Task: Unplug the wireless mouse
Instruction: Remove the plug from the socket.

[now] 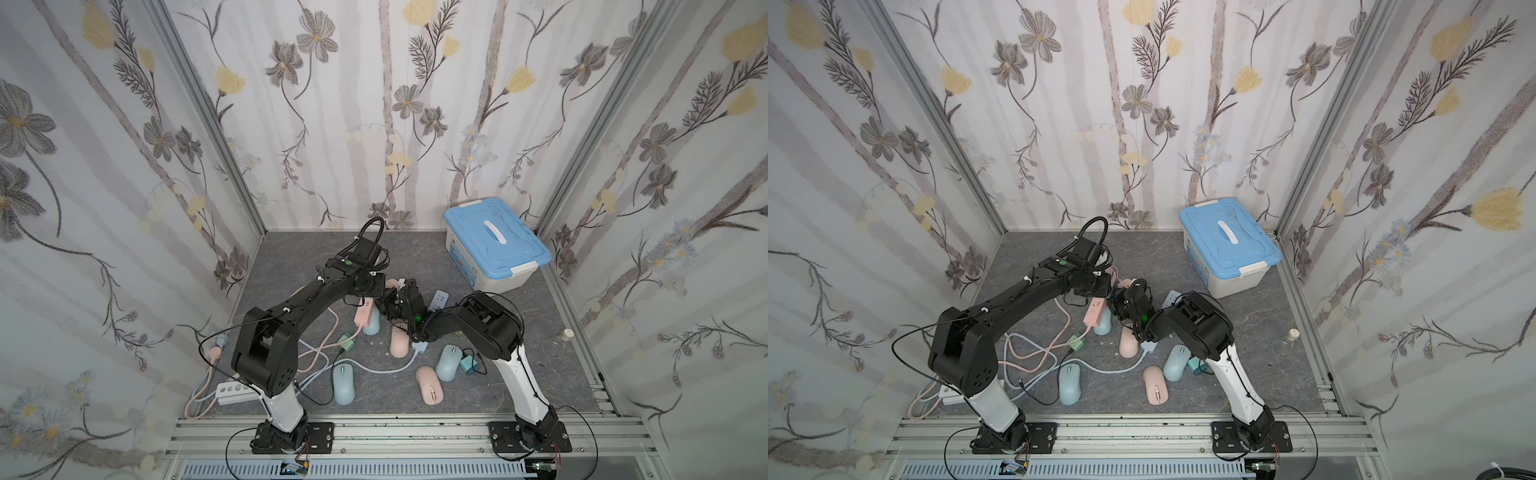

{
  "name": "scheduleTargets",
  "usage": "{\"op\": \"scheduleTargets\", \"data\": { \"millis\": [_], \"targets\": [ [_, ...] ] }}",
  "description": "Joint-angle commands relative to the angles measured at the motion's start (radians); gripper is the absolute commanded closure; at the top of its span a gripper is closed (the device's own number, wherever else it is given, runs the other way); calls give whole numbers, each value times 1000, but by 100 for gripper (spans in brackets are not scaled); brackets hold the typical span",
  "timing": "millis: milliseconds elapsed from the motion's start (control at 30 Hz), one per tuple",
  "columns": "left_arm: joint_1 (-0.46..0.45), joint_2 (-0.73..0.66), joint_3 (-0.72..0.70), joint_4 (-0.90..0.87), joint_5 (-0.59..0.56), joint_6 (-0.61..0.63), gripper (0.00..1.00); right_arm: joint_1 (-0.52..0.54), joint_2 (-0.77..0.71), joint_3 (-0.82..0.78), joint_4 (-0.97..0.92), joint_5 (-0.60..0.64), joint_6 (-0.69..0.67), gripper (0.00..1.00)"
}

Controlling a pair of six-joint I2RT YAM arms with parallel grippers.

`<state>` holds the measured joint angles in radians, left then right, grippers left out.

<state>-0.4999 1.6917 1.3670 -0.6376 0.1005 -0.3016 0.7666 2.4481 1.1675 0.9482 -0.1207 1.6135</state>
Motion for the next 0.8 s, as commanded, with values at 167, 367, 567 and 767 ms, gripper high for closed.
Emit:
{"op": "scheduleTargets", "data": {
  "millis": [167, 367, 567, 767],
  "targets": [
    [55, -126, -66, 109, -50, -97, 100, 0, -46, -20, -28, 12, -60, 40],
    [73, -133, -96, 125, -100, -128, 100, -2, -97, -60, -116, 19, -90, 27],
    [152, -163, -156, 183, -110, -194, 100, -19, -209, -120, -158, 41, -211, 20],
    [240, -110, -190, 264, -40, -249, 100, -29, -318, -156, -133, 3, -349, 21]
  ]
}}
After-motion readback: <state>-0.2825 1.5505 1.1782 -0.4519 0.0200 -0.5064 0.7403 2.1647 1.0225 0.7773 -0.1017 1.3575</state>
